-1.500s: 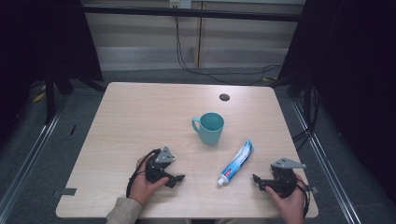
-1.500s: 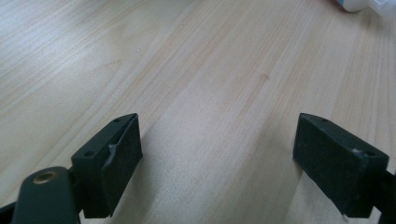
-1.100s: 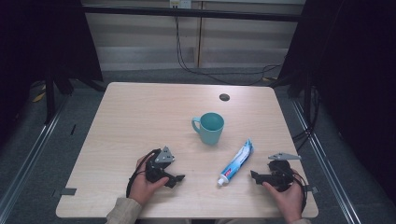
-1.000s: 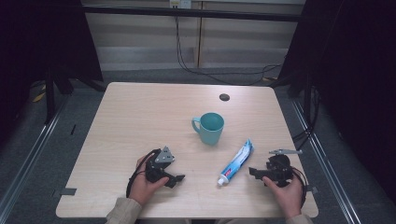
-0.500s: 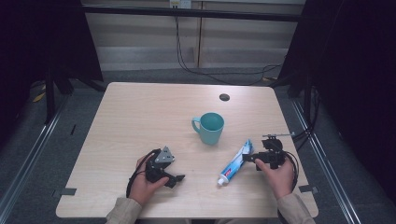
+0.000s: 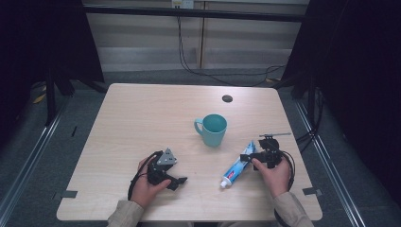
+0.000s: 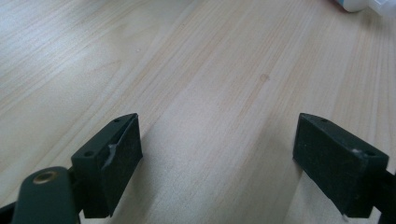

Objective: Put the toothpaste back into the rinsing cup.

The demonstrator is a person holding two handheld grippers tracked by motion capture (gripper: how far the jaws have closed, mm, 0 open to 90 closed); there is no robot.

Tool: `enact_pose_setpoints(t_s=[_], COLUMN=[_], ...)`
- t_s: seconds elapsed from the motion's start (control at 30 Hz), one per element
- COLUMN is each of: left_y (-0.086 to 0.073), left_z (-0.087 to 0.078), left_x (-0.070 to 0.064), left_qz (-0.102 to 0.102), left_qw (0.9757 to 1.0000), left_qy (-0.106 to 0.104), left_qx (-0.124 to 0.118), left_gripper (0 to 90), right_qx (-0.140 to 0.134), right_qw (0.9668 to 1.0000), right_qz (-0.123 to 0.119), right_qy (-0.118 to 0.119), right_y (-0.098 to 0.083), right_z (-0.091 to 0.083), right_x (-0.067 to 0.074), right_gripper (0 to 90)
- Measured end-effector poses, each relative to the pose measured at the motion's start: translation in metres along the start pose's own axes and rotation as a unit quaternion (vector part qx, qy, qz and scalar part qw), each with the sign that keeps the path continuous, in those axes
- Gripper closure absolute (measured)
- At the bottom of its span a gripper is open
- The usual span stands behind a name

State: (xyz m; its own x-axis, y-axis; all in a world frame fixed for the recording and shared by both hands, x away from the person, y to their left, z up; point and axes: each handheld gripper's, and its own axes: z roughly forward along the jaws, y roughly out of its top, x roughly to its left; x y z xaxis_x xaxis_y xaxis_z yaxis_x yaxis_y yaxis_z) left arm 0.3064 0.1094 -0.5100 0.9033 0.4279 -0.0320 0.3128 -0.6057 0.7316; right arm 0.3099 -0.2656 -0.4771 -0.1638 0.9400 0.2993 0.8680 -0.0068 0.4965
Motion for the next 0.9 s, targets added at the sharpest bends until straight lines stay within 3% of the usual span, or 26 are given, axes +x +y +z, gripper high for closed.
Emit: enact_pose_setpoints(t_s=[0.43,0.57,0.67,0.9], left_y=[0.0000,0.0000,0.0000,0.0001], left_z=[0.0000,0.0000,0.0000,0.0000], left_x=[0.0000,0.0000,0.0000,0.0001], left_qz=[0.000,0.000,0.000,0.000], left_qw=[1.0000,1.0000,1.0000,1.0000], left_qy=[0.000,0.000,0.000,0.000], left_qx=[0.000,0.000,0.000,0.001], left_gripper=[15.1,15.1,15.0,15.1], right_qx=[-0.003,-0.001,-0.007,-0.004], right_qw=[0.9999,0.9998,0.9999,0.9999], right_qz=[-0.003,0.015,0.010,0.004], right_qy=[-0.015,-0.012,-0.010,-0.009], right_y=[0.0052,0.0063,0.0045,0.0060], right_z=[0.0057,0.0061,0.0048,0.0060], right_x=[0.0007,-0.0021,0.0003,0.0034], right_gripper=[29.6,31.8,37.1,40.0])
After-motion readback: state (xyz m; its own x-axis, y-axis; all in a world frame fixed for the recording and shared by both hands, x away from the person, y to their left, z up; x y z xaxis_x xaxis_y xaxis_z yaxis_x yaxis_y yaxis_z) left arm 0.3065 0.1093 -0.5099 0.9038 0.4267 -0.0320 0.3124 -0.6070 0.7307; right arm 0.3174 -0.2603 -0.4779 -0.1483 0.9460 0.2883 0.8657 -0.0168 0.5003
